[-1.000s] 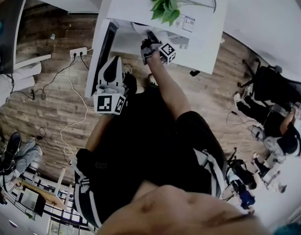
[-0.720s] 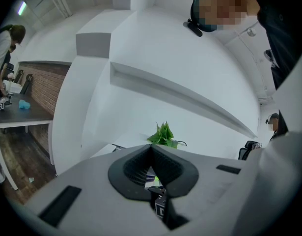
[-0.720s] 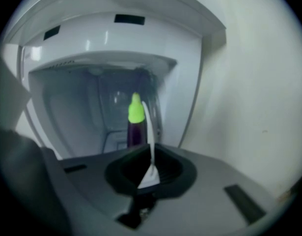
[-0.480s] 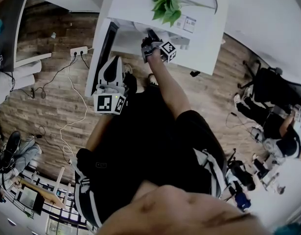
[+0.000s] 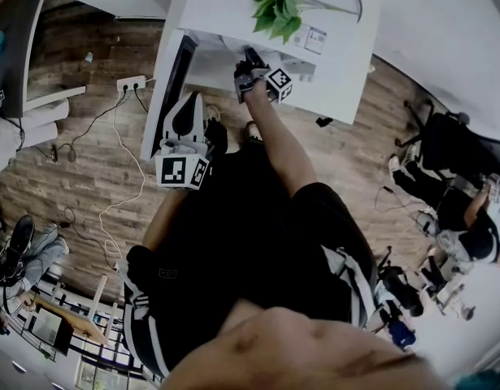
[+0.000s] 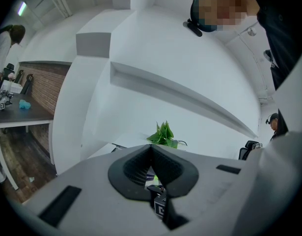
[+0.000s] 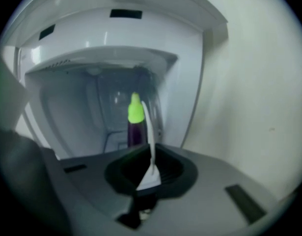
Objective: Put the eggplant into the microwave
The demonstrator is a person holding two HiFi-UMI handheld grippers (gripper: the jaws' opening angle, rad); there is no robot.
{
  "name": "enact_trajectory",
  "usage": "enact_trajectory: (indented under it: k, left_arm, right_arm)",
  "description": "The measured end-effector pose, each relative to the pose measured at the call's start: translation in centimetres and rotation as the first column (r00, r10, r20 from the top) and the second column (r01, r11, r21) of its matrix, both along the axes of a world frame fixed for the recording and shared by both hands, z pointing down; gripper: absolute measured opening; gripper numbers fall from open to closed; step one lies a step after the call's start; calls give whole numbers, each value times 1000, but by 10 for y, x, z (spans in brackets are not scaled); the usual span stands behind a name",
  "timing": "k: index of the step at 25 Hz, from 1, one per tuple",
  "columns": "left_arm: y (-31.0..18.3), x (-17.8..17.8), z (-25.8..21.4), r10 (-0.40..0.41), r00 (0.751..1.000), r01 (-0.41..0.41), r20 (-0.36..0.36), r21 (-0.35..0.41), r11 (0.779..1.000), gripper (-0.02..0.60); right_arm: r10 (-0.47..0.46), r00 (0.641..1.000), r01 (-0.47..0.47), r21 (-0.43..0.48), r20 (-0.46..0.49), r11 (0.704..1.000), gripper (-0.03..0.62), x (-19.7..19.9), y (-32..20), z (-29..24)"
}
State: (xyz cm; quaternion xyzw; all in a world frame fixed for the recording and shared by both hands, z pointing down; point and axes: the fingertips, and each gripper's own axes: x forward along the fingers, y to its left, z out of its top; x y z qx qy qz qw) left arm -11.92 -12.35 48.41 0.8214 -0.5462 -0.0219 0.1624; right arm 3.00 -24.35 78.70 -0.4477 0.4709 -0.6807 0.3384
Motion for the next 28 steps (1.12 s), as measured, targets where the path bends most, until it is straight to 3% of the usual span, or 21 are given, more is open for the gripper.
enact_trajectory:
  k: [6, 18, 24, 28]
  left_arm:
    - [1, 0, -1, 0, 1000, 0, 1, 2, 1000, 32]
    - [4, 0, -1, 5, 1000, -5, 0, 8, 1000, 32]
    - [5, 1, 0, 3, 1000, -3, -7, 10, 1000, 32]
    - [5, 3, -1, 5, 1000, -5, -12, 13, 1000, 32]
  right_arm:
    - [1, 1000, -1, 23, -8, 1000, 48, 0, 0, -4]
    - [-2, 1000, 2, 18, 1, 1000, 130, -2, 2, -8]
    - [-51, 994, 53, 9, -96, 999, 164, -1, 10, -9]
    - [-111, 969, 125, 55, -221, 991, 169, 4, 14, -18]
